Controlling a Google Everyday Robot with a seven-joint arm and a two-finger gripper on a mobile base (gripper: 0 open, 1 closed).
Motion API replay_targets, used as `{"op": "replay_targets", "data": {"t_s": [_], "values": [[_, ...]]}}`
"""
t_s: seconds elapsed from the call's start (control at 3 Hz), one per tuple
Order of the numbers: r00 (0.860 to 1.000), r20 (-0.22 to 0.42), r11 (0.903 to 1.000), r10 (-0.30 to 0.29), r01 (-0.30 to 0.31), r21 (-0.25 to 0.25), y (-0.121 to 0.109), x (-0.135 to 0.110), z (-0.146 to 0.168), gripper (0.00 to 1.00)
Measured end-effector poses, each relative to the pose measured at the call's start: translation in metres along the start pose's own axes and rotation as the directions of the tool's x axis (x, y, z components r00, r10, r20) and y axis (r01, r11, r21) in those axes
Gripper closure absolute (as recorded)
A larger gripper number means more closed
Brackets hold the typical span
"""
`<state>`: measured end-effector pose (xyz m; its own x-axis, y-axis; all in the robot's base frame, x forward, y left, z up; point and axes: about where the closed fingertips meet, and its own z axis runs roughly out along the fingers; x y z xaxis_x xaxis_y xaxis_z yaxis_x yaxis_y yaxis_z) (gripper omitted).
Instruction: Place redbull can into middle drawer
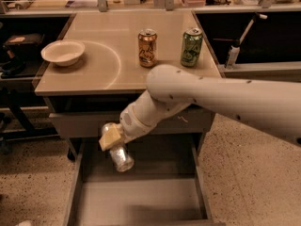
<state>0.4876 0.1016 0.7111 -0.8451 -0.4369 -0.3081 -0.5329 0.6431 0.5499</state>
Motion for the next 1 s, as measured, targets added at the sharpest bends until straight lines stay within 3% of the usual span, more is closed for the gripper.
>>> {"op": "replay_targets", "data": {"t_s": [0.33,0.67,1.0], "values": [[0.991,-0.028,0.9893,0.134,-0.135,-0.055,-0.034,0.038,0.042,1.0],[0.991,-0.029,0.9892,0.134,-0.135,-0.055,-0.034,0.038,0.042,1.0],[0.977,-0.038,0.9716,0.208,-0.211,-0.108,-0.051,0.052,0.072,1.0]]}}
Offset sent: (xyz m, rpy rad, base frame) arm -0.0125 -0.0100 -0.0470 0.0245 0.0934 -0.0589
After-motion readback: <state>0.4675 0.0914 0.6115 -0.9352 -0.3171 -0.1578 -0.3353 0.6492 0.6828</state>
